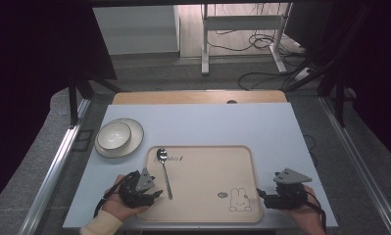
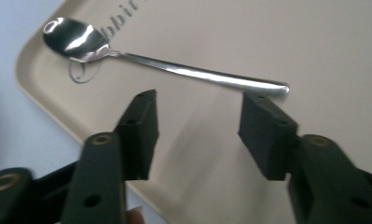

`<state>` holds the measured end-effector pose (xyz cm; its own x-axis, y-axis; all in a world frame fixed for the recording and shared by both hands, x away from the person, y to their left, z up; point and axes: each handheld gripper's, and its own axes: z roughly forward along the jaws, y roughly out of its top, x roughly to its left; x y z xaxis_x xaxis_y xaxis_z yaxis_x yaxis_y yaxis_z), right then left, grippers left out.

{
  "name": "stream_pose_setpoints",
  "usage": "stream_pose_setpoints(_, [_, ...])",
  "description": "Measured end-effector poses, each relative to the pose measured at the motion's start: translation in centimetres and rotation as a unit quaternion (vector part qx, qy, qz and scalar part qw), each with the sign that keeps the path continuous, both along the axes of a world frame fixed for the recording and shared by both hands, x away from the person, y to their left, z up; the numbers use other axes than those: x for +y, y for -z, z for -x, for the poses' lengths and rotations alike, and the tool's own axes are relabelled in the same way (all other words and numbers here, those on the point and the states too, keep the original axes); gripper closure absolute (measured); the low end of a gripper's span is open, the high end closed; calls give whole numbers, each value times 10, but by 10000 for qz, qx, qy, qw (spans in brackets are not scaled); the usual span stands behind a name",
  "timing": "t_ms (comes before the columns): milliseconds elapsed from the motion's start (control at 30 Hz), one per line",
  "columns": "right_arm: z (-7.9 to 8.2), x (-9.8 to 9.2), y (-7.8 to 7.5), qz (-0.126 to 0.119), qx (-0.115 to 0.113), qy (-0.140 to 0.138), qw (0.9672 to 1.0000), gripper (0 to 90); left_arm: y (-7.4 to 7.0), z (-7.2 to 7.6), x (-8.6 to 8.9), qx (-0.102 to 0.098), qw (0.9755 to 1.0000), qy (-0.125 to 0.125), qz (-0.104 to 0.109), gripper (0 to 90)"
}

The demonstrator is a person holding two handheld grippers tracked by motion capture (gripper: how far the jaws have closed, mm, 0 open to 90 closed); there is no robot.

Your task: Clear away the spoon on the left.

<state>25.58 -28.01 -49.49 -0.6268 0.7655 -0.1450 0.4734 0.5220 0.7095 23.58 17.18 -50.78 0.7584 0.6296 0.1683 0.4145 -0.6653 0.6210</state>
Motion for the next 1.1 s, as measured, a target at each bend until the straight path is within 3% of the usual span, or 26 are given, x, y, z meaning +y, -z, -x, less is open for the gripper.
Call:
stream_pose_setpoints(100, [0,0,0,2,7,6,10000,149,-3,0,1,-86,9998,-92,120,360])
stream_pose_setpoints(200, [0,0,0,15,18,5,10000,149,-4,0,2,-149,9998,-130,92,332])
stream_pose_setpoints(767, [1,-1,-3,-95,-97,75,9999,150,-16,3,7,-514,9966,-468,432,297])
stream_pose_setpoints(1100, [5,-3,-8,-271,-246,59,9993,155,-19,0,10,-539,9950,-577,612,297])
